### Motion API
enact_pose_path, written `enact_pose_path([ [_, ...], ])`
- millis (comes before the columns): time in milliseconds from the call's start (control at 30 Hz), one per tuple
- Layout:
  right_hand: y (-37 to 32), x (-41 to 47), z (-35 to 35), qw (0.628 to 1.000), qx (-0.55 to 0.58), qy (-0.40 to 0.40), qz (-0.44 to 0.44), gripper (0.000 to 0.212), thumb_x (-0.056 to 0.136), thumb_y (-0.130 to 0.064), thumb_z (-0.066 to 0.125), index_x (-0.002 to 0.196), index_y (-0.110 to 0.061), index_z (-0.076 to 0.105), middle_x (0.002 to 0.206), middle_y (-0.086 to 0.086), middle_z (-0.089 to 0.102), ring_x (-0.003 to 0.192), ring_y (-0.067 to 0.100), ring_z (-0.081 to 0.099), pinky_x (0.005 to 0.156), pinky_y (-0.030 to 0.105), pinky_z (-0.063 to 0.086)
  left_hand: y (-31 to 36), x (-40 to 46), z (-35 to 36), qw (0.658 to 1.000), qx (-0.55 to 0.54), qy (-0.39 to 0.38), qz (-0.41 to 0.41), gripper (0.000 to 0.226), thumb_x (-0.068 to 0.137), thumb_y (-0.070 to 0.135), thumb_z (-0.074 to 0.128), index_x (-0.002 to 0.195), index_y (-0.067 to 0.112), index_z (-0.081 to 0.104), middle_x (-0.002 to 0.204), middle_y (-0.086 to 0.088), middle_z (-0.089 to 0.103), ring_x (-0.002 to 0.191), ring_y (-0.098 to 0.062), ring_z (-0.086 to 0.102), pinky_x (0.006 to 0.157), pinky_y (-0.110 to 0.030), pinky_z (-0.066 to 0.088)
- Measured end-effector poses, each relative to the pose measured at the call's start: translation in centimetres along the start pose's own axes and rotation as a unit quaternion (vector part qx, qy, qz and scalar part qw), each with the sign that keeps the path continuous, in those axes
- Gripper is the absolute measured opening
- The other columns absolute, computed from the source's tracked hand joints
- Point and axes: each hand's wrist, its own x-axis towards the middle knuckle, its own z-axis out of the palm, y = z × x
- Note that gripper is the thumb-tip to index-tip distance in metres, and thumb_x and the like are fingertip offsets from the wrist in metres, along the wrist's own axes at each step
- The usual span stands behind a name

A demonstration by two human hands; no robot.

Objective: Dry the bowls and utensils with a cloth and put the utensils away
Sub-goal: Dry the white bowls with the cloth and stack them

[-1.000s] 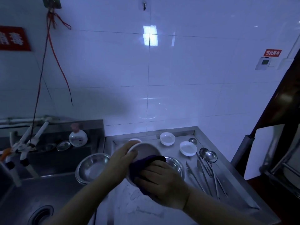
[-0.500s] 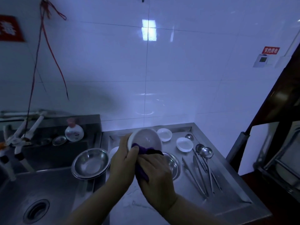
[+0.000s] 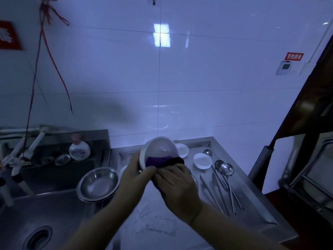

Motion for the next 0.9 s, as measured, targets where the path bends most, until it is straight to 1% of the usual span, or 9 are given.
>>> enact_pose_path([
  [67,-1.6,0.5,0.4,0.998,0.010,0.015,0.064,0.016,0.089,-0.017,0.069,0.104,-0.012,0.071,0.100,0.001,0.072,0.088,0.016,0.066,0.077,0.036,0.051,-0.8,-0.4,1.1,0.998,-0.043,0.049,0.018,0.035,0.085,0.026,0.052,0.119,0.036,0.050,0.103,0.015,0.065,0.095,-0.004,0.062,0.070,-0.018,0.053],
  [167,-2.2,0.2,0.2,0.997,0.023,0.009,0.069,0.018,0.091,-0.019,0.067,0.106,-0.011,0.072,0.102,0.002,0.073,0.090,0.017,0.067,0.083,0.034,0.052,-1.0,-0.2,1.1,0.996,-0.012,0.061,0.059,0.030,0.091,0.023,0.046,0.119,0.033,0.049,0.102,0.023,0.062,0.094,-0.002,0.060,0.071,-0.014,0.052],
  [267,-0.6,-0.5,-0.3,1.000,0.017,-0.010,-0.004,0.017,0.089,-0.018,0.070,0.104,-0.011,0.075,0.101,0.002,0.074,0.088,0.018,0.069,0.081,0.034,0.053,-1.0,-0.2,0.4,0.995,0.069,0.027,0.062,0.029,0.086,0.033,0.041,0.113,0.045,0.046,0.098,0.027,0.060,0.090,0.002,0.059,0.071,-0.021,0.055],
  [400,3.1,-1.4,-1.0,0.985,-0.006,-0.047,-0.166,0.020,0.085,-0.010,0.073,0.105,-0.012,0.074,0.095,0.004,0.073,0.078,0.021,0.067,0.075,0.035,0.052,0.0,0.1,-0.3,0.990,0.136,-0.031,0.027,0.031,0.086,0.037,0.039,0.113,0.048,0.048,0.101,0.015,0.061,0.090,-0.007,0.060,0.078,-0.039,0.056],
  [533,4.9,-1.4,-1.1,0.965,-0.013,-0.073,-0.251,0.020,0.086,-0.009,0.071,0.105,-0.011,0.069,0.095,0.006,0.071,0.078,0.024,0.064,0.075,0.036,0.051,1.6,1.7,-1.6,0.979,0.145,-0.144,0.005,0.032,0.080,0.032,0.048,0.107,0.048,0.055,0.101,0.012,0.065,0.091,-0.011,0.063,0.077,-0.034,0.057],
  [600,4.7,-1.3,-1.2,0.970,-0.033,-0.069,-0.231,0.016,0.087,-0.010,0.071,0.102,-0.013,0.072,0.096,0.004,0.072,0.080,0.022,0.065,0.076,0.034,0.051,1.7,1.8,-1.8,0.984,0.103,-0.143,0.010,0.033,0.079,0.029,0.056,0.105,0.049,0.056,0.098,0.016,0.065,0.089,-0.005,0.063,0.069,-0.023,0.057],
  [700,3.1,-0.8,-0.8,0.991,-0.060,-0.019,-0.120,0.017,0.087,-0.015,0.072,0.104,-0.013,0.073,0.100,0.003,0.073,0.084,0.019,0.067,0.070,0.036,0.052,0.4,0.7,-0.2,0.997,0.064,-0.041,0.033,0.049,0.084,0.013,0.065,0.121,0.041,0.047,0.108,0.019,0.058,0.092,0.006,0.059,0.068,-0.013,0.052],
  [800,0.5,-0.5,0.3,0.999,-0.040,0.022,-0.007,0.020,0.088,-0.019,0.072,0.106,-0.011,0.071,0.103,0.004,0.073,0.091,0.018,0.067,0.075,0.038,0.053,-0.8,-0.4,1.8,0.997,0.012,0.028,0.075,0.042,0.093,0.010,0.051,0.129,0.029,0.043,0.115,0.016,0.058,0.101,0.004,0.057,0.076,-0.009,0.048],
  [900,-0.6,-1.3,0.9,1.000,-0.017,0.013,0.015,0.025,0.089,-0.021,0.070,0.113,-0.014,0.067,0.106,0.002,0.072,0.095,0.017,0.066,0.083,0.035,0.052,-0.9,-0.1,1.8,0.996,0.012,0.026,0.085,0.032,0.099,0.024,0.041,0.131,0.029,0.042,0.117,0.022,0.056,0.106,0.004,0.054,0.081,-0.009,0.047],
])
